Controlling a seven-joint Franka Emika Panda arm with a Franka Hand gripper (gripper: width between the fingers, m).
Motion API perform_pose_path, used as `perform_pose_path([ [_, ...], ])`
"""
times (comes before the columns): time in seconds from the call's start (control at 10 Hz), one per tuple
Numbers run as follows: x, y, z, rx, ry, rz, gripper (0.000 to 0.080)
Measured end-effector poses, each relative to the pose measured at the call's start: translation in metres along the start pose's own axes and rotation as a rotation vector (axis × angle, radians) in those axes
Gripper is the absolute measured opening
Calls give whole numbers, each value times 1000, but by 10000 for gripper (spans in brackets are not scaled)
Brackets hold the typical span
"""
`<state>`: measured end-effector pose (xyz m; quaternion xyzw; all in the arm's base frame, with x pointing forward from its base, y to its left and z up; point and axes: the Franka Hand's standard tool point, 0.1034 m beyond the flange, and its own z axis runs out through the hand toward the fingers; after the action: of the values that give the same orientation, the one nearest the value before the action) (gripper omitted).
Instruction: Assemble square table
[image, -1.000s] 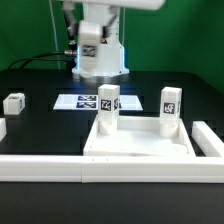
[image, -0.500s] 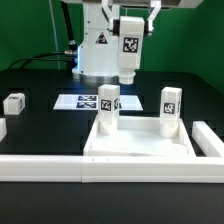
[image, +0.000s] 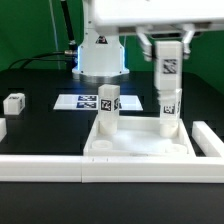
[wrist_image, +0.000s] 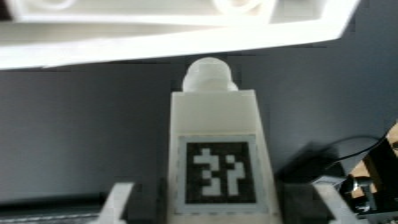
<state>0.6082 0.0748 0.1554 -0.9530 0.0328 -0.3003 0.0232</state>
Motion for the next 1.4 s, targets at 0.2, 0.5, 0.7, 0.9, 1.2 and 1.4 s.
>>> perform_pose_path([
  [0.2, -10, 2, 8, -8, -33, -22, 291],
  [0.5, -9, 2, 7, -7, -31, -33, 291],
  [0.7, -20, 0, 15, -12, -51, -23, 291],
  [0.9, -24, 1, 30, -22, -61, -36, 291],
  [1.2, -27, 1, 34, -23, -66, -53, 291],
  [1.4, -31, -3, 40, -22, -74, -61, 291],
])
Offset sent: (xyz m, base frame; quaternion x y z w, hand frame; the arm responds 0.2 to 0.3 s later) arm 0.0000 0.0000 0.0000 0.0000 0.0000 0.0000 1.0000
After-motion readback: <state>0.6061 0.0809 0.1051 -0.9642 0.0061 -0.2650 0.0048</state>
